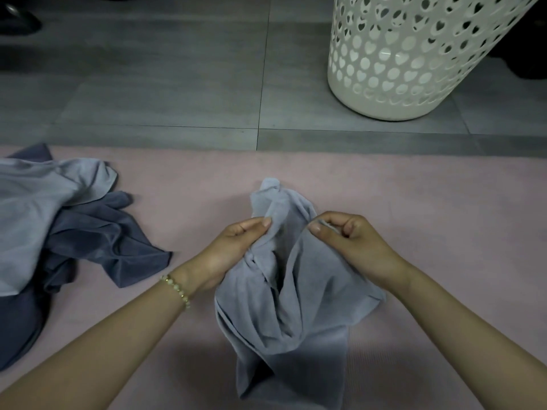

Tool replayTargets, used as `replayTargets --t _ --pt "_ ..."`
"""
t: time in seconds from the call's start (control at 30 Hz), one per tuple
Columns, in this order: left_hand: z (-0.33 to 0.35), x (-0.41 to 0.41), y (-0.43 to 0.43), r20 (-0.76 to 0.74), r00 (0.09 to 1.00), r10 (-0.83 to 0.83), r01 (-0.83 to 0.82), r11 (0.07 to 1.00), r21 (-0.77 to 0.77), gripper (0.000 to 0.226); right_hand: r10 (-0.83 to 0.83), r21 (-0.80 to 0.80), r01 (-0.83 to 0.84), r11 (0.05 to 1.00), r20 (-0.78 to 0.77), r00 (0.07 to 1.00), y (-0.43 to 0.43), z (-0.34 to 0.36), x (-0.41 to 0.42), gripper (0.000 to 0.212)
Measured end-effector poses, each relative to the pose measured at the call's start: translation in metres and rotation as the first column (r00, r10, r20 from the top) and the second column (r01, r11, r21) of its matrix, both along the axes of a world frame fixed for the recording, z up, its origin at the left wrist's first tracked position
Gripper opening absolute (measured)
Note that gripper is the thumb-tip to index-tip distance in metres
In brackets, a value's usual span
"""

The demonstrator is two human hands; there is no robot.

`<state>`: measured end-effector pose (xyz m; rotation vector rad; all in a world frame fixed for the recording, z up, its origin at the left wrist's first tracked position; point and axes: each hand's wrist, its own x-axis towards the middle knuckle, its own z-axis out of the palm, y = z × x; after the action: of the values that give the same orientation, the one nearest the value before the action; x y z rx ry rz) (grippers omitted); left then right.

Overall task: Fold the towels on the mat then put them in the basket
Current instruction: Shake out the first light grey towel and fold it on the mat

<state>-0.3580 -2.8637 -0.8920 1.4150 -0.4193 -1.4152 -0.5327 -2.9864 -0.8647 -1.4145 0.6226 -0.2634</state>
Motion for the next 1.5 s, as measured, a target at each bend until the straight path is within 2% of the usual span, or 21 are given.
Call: replayTargets --t 0.07,0.2,0.37,0.47,0.57,0.67,0.73,0.87,1.0,1.13,1.27,1.3,1.37,1.4,1.43,1.5 --pt "0.007 -0.006 0.004 0.029 0.998 -0.061 0.061 0.998 -0.001 0.035 -0.015 -0.015 0.015 1.000 0.025 1.000 0.002 0.007 0.004 0.015" --pt "0.016 -0.018 0.005 0.049 0.988 -0.148 0.150 0.987 -0.049 0.034 -0.044 -0.167 0.046 0.985 0.012 0.999 0.002 0.003 0.013 0.019" --pt "0.025 -0.020 0.003 0.082 0.975 -0.205 0.210 0.975 -0.066 0.033 -0.025 -0.052 0.024 0.998 -0.015 1.000 0.000 0.002 0.012 0.023" --pt "0.029 -0.019 0.004 0.116 0.974 -0.194 0.202 0.977 -0.065 0.036 -0.102 -0.087 0.101 0.991 -0.014 0.995 0.000 0.006 0.006 0.013" --pt "0.041 -0.013 0.005 0.351 0.935 -0.043 0.061 0.997 -0.040 0.028 -0.195 -0.131 0.191 0.973 -0.015 0.981 -0.006 0.020 -0.008 0.007" --pt "0.070 0.003 0.006 0.563 0.822 0.082 -0.064 0.997 -0.053 0.029 -0.293 -0.183 0.287 0.940 -0.007 0.956 -0.022 0.052 -0.029 0.008" --pt "0.097 0.014 0.010 0.629 0.763 0.147 -0.110 0.989 -0.097 0.033 -0.348 -0.221 0.342 0.913 0.012 0.937 -0.032 0.083 -0.045 0.007" --pt "0.166 0.026 0.024 0.653 0.665 0.363 -0.281 0.931 -0.232 0.043 -0.413 -0.316 0.403 0.859 0.035 0.910 -0.041 0.154 -0.077 0.007" --pt "0.243 0.027 0.049 0.678 0.558 0.479 -0.292 0.878 -0.380 0.039 -0.397 -0.421 0.368 0.829 0.020 0.917 -0.032 0.228 -0.113 0.008" --pt "0.303 0.035 0.078 0.601 0.503 0.622 -0.343 0.781 -0.522 0.040 -0.437 -0.412 0.454 0.790 0.141 0.889 -0.011 0.293 -0.148 0.008" --pt "0.340 0.041 0.103 0.629 0.424 0.652 -0.365 0.758 -0.540 0.040 -0.421 -0.395 0.477 0.785 0.224 0.879 0.007 0.332 -0.169 0.010" --pt "0.349 0.041 0.111 0.655 0.387 0.649 -0.336 0.760 -0.556 0.040 -0.409 -0.377 0.466 0.800 0.223 0.885 0.015 0.342 -0.172 0.012" --pt "0.364 0.045 0.123 0.719 0.307 0.624 -0.234 0.782 -0.578 0.040 -0.382 -0.375 0.438 0.817 0.217 0.898 0.022 0.355 -0.174 0.063" --pt "0.372 0.046 0.131 0.757 0.269 0.596 -0.187 0.803 -0.566 0.039 -0.373 -0.374 0.425 0.824 0.207 0.904 0.027 0.362 -0.177 0.079" --pt "0.379 0.047 0.139 0.789 0.250 0.561 -0.149 0.827 -0.542 0.040 -0.362 -0.378 0.407 0.832 0.188 0.913 0.031 0.369 -0.179 0.085" --pt "0.393 0.048 0.154 0.832 0.274 0.482 -0.077 0.873 -0.481 0.039 -0.315 -0.379 0.340 0.860 0.130 0.940 0.035 0.381 -0.185 0.087"
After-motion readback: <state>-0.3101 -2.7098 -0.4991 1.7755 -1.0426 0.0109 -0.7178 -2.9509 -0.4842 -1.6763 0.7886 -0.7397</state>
